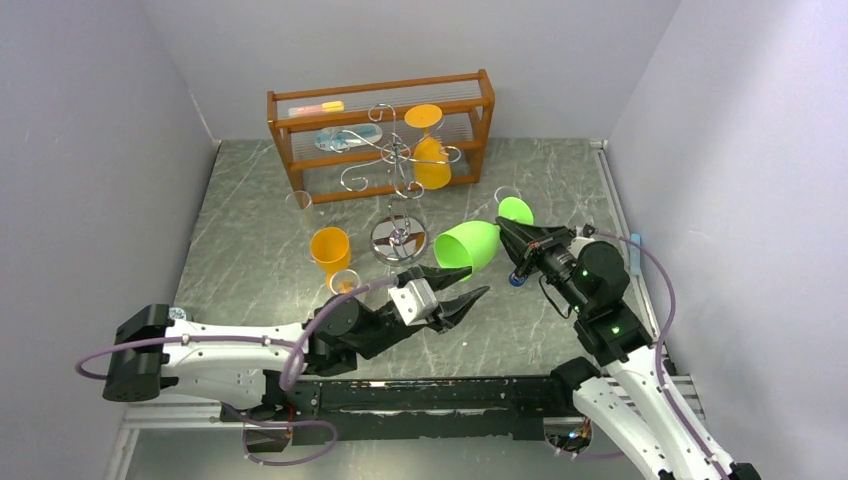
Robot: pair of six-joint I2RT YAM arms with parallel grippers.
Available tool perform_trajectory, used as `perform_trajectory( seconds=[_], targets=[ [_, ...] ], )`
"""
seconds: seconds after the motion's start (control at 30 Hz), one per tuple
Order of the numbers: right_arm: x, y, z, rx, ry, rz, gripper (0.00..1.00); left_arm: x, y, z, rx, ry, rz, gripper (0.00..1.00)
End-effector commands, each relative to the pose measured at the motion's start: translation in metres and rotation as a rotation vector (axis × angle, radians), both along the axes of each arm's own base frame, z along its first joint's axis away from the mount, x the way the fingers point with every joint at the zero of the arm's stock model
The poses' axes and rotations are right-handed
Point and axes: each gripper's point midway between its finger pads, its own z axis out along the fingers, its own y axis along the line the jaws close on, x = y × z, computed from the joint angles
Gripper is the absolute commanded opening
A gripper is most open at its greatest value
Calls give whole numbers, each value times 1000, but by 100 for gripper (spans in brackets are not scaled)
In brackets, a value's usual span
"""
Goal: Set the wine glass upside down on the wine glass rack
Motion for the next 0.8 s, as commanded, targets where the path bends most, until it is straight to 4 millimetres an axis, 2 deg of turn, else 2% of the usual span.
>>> perform_trajectory(
  seconds=[0.0,0.13,0.23,0.33,0.5,0.63,0.77],
  targets=[
    [7,-22,14,-172,-119,-131,0,-26,2,7,12,156,-158,52],
    [13,-35,15,-346,-218,-201,0,-33,21,-5,32,337,-195,75],
    [17,-40,14,-501,-312,-227,0,-42,35,-13,72,418,-229,85],
    [18,-43,13,-633,-428,-246,0,-50,48,-12,111,462,-255,90],
    [11,-34,17,-866,-718,-214,0,-42,66,1,110,521,-193,96],
    [-5,-23,18,-1025,-963,-155,0,-24,69,4,108,603,-78,96],
    [-24,-13,25,-1127,-1184,-122,0,-17,60,8,85,686,-31,96]
  ],
)
